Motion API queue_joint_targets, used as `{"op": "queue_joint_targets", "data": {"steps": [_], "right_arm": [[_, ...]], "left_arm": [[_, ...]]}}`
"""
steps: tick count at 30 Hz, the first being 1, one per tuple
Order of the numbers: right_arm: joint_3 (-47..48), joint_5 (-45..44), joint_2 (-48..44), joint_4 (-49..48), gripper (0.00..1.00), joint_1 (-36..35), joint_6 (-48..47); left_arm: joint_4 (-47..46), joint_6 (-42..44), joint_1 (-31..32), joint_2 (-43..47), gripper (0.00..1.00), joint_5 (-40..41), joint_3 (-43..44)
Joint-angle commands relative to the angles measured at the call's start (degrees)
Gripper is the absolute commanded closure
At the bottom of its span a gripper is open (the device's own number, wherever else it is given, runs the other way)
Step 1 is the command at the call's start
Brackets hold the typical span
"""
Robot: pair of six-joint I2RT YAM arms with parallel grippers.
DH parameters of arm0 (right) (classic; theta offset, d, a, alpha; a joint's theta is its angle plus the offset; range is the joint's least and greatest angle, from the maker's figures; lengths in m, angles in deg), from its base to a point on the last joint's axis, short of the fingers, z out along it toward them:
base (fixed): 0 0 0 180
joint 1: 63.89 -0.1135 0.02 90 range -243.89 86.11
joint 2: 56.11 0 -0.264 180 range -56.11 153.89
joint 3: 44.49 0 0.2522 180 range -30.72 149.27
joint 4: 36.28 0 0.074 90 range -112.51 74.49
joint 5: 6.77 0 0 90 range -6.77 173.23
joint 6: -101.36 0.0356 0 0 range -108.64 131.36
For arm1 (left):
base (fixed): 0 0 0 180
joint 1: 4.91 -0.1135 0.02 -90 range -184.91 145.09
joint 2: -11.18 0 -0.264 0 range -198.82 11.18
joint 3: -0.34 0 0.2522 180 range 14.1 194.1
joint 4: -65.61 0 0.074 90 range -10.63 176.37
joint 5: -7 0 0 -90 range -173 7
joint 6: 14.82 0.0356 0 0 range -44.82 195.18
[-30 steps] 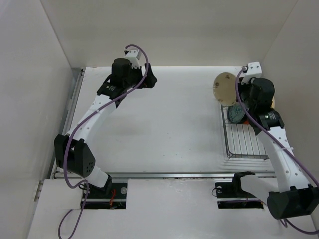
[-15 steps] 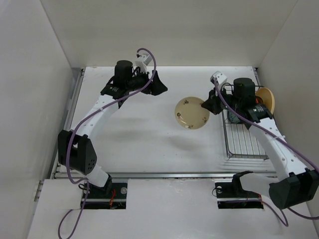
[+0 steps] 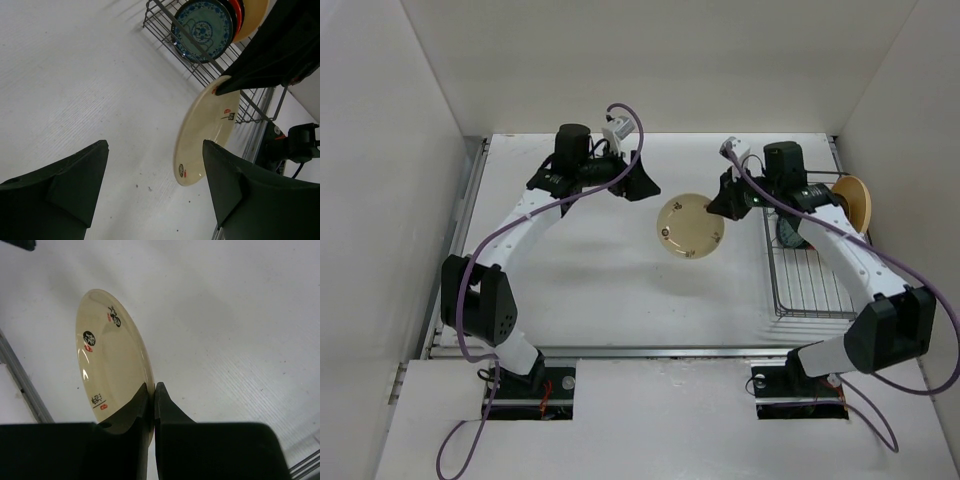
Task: Unload the plates from the dish rack
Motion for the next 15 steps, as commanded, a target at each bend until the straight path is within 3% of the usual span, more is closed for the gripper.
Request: {"op": "queue_joint_targets", "data": {"steps": [1,9,15], "right_arm": [[5.3,-1.3,3.9,-3.9,1.00,-0.4,0.8],[13.9,1.9,21.3,-1.8,1.00,-0.4,2.7],[15.6,0.3,26.5,-1.1,1.00,-0.4,4.5]], "left_arm": [[-2.1,1.4,0.1,3.0,0.27,2.5,-0.3],[-2.1,1.4,0.1,5.4,0.27,6.1,-0.9],[-0.9,1.4,0.1,5.4,0.27,12.8,-0.3]]}}
